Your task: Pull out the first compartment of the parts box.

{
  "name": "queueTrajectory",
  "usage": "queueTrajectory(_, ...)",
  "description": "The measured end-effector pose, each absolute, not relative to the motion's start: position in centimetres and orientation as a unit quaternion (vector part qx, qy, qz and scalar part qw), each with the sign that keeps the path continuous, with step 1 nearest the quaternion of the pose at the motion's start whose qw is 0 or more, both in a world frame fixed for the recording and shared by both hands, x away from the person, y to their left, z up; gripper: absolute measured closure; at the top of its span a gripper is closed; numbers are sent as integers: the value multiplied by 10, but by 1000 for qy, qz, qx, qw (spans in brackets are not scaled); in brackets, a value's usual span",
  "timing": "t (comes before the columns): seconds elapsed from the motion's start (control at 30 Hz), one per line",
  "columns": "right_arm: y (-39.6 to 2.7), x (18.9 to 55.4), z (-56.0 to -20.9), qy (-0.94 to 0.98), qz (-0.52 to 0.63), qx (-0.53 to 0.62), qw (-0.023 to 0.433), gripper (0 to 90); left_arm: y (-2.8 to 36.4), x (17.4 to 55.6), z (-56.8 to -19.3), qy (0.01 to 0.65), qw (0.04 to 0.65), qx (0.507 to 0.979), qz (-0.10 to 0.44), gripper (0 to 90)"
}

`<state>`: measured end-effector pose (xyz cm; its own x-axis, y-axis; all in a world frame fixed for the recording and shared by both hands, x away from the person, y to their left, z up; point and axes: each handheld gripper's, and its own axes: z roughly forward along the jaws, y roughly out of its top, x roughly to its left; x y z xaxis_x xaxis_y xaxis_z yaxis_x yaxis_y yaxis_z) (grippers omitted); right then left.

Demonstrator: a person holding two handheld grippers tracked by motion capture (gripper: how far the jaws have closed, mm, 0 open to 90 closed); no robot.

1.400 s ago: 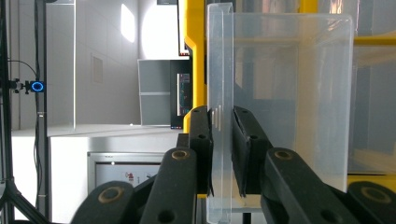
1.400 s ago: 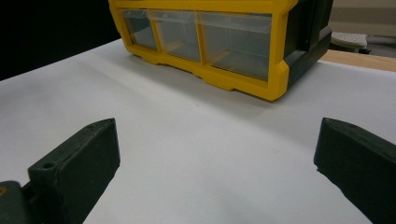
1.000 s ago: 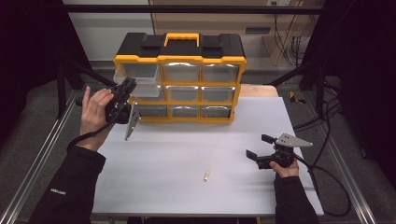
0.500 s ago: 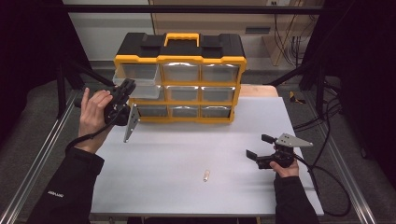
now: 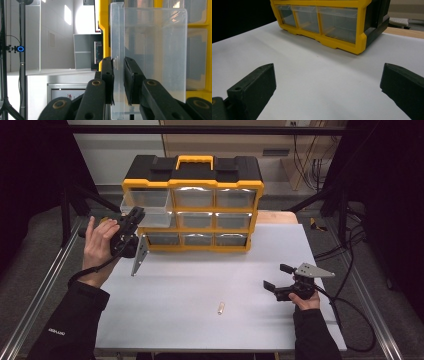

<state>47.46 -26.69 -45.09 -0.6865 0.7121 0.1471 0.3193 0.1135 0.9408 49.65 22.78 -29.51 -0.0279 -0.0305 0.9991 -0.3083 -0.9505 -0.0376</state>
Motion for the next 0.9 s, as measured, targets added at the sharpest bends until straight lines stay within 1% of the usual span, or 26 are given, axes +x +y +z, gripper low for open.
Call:
queueTrajectory(0.47,-267,475,-451,725,563,356,174,10,230,493,-297,-126,99,688,708,788)
queueTrajectory(0.9,-267,474,-451,725,564,356,174,10,229,493,-294,-117,104,699,698,778)
